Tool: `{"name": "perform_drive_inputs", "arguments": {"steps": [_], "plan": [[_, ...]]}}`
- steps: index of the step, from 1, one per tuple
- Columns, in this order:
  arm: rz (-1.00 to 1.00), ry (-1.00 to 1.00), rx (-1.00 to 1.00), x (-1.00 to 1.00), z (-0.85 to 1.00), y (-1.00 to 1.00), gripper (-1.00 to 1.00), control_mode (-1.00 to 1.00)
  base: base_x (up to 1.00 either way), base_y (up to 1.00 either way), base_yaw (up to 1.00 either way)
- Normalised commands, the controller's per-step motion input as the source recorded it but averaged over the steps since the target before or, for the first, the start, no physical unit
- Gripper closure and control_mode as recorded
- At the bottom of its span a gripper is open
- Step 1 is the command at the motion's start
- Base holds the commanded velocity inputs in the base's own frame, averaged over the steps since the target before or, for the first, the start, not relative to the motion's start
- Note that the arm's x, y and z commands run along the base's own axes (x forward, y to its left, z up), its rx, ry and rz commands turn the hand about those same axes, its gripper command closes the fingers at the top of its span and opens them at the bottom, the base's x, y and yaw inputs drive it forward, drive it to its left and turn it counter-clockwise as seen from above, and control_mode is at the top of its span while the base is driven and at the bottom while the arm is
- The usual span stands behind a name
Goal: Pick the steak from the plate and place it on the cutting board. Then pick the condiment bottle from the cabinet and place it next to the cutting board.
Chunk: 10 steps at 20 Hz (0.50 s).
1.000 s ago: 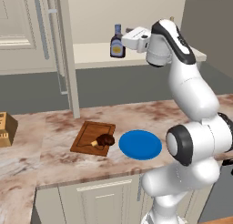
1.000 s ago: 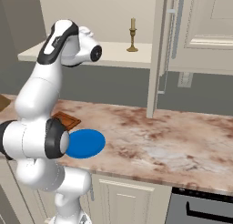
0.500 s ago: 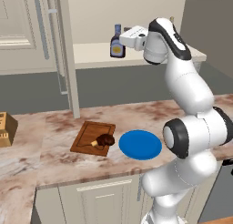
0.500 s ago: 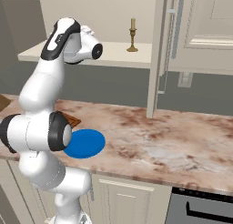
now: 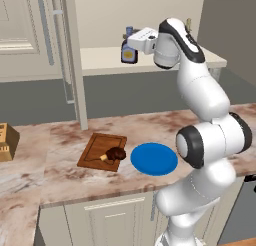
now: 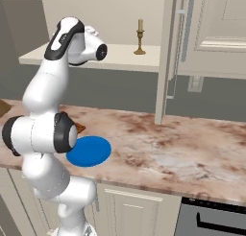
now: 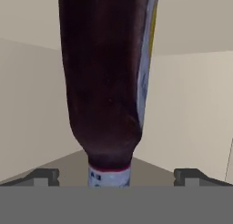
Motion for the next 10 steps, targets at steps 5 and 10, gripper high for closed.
{"name": "perform_drive_inputs", "arguments": {"steps": [5,10], "plan": [[0.00,0.00,0.00,0.17,-0.01,0.06,-1.00,-1.00,0.00,0.00,0.00],[0.00,0.00,0.00,0.16,-0.05,0.00,-1.00,-1.00,0.00,0.00,0.00]]}}
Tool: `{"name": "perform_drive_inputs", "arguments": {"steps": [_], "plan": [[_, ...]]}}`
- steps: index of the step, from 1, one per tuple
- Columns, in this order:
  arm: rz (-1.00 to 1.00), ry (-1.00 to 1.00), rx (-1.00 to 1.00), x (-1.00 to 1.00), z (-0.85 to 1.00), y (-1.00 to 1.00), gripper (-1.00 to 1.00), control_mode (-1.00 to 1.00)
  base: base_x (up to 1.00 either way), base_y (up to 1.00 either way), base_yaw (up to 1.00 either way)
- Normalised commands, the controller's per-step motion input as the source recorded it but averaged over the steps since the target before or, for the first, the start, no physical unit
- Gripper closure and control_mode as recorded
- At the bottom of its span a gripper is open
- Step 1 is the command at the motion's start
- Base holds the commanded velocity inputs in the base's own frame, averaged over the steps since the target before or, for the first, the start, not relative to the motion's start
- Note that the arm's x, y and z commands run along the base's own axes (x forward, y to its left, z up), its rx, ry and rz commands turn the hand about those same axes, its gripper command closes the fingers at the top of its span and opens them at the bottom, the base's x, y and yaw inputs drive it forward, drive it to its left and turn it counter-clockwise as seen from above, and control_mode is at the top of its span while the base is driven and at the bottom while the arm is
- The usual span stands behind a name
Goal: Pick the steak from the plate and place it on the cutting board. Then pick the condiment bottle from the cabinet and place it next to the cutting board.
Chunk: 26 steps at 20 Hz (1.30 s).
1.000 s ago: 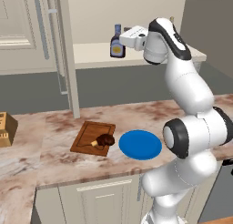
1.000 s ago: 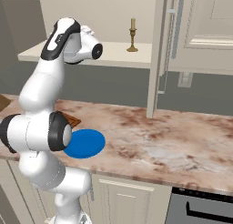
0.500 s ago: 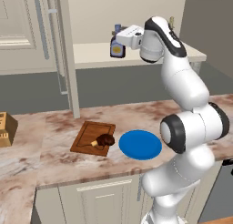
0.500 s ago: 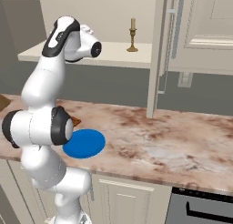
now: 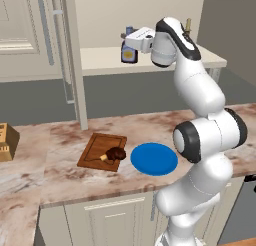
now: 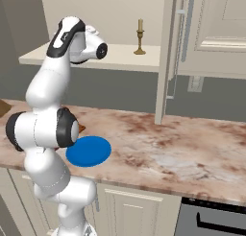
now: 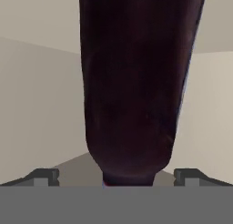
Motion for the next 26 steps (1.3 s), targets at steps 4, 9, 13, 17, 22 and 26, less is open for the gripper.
{"name": "perform_drive_inputs", "arguments": {"steps": [4,9,13,17,22,26], "plan": [[0.00,0.00,0.00,0.04,-0.03,0.00,1.00,-1.00,0.00,0.00,0.00],[0.00,0.01,0.00,0.00,0.00,0.02,1.00,-1.00,0.00,0.00,0.00],[0.00,0.04,0.00,0.00,0.00,0.04,1.00,-1.00,0.00,0.00,0.00],[0.00,0.05,0.00,-0.13,0.00,0.00,1.00,-1.00,0.00,0.00,0.00],[0.00,0.03,0.00,-0.30,0.00,0.00,1.00,-1.00,0.00,0.00,0.00],[0.00,0.00,0.00,-0.40,0.00,0.00,1.00,-1.00,0.00,0.00,0.00]]}}
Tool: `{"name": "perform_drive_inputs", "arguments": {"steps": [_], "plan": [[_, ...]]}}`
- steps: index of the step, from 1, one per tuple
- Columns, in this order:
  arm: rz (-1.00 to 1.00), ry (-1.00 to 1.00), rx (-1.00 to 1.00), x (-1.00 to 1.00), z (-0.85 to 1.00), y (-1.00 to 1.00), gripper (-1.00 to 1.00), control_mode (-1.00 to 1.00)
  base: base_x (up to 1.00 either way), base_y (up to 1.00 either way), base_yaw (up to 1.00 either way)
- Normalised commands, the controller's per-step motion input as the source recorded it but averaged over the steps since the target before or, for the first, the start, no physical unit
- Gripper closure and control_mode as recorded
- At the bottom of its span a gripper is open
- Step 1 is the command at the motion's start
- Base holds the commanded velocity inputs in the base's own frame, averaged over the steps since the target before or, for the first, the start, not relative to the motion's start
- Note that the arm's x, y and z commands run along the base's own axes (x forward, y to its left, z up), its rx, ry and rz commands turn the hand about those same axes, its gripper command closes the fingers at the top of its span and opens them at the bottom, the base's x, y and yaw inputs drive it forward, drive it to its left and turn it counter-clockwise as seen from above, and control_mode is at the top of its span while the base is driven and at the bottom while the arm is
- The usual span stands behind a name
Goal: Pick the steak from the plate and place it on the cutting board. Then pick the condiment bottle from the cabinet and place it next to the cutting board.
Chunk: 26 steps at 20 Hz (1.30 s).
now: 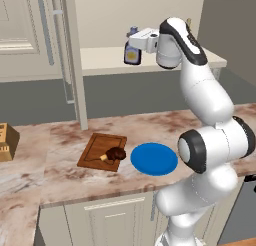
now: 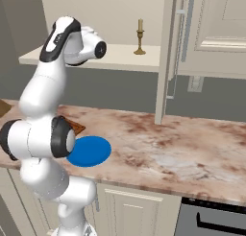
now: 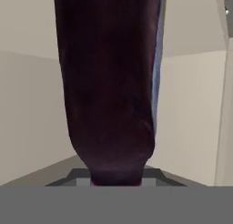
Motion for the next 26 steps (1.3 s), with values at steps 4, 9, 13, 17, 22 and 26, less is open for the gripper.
{"name": "perform_drive_inputs", "arguments": {"steps": [4,9,13,17,22,26], "plan": [[0.00,0.00,0.00,-0.43,0.00,0.00,1.00,-1.00,0.00,0.00,0.00],[0.00,0.00,0.00,-0.47,0.00,0.00,1.00,-1.00,0.00,0.00,0.00],[0.00,0.00,0.00,-0.50,0.00,0.00,1.00,-1.00,0.00,0.00,0.00],[0.00,0.01,0.00,-0.50,0.02,0.00,1.00,-1.00,0.00,0.00,0.00],[0.00,0.03,0.00,-0.51,0.00,0.00,1.00,-1.00,0.00,0.00,0.00],[0.00,0.05,0.00,-0.51,0.00,0.00,1.00,-1.00,0.00,0.00,0.00]]}}
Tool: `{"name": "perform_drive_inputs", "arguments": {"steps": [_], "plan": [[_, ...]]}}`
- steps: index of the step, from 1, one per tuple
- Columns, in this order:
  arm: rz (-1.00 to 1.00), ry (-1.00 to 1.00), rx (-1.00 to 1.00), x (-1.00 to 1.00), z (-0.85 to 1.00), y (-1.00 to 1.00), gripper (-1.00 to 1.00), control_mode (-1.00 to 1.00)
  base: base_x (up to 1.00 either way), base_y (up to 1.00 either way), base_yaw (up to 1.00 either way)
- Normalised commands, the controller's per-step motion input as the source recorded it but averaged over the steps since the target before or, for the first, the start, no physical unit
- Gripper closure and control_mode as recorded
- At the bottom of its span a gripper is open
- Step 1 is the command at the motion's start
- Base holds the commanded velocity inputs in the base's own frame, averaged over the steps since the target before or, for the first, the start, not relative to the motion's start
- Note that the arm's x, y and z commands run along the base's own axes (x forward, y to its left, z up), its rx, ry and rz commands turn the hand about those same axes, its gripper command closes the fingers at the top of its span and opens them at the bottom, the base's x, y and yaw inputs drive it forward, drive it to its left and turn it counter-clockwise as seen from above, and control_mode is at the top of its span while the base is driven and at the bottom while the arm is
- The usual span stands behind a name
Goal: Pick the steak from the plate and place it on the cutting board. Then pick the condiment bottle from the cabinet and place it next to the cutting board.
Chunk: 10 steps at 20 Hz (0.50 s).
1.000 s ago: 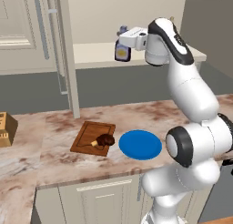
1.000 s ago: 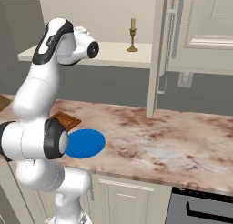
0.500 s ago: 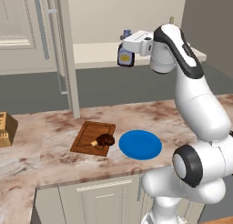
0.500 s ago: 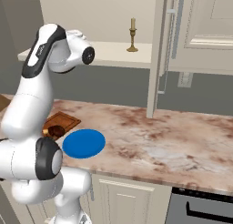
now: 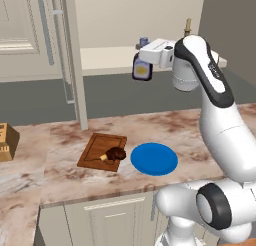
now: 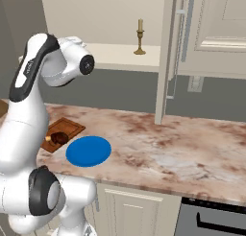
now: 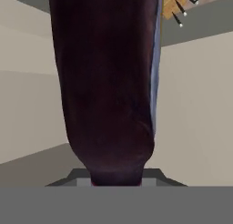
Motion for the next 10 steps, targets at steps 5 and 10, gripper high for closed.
{"name": "perform_drive_inputs", "arguments": {"steps": [5,10], "plan": [[0.00,0.06,0.00,-0.53,0.00,0.00,1.00,-1.00,0.00,0.00,0.00],[0.00,0.05,0.00,-0.52,0.00,0.00,1.00,-1.00,0.00,0.00,0.00]]}}
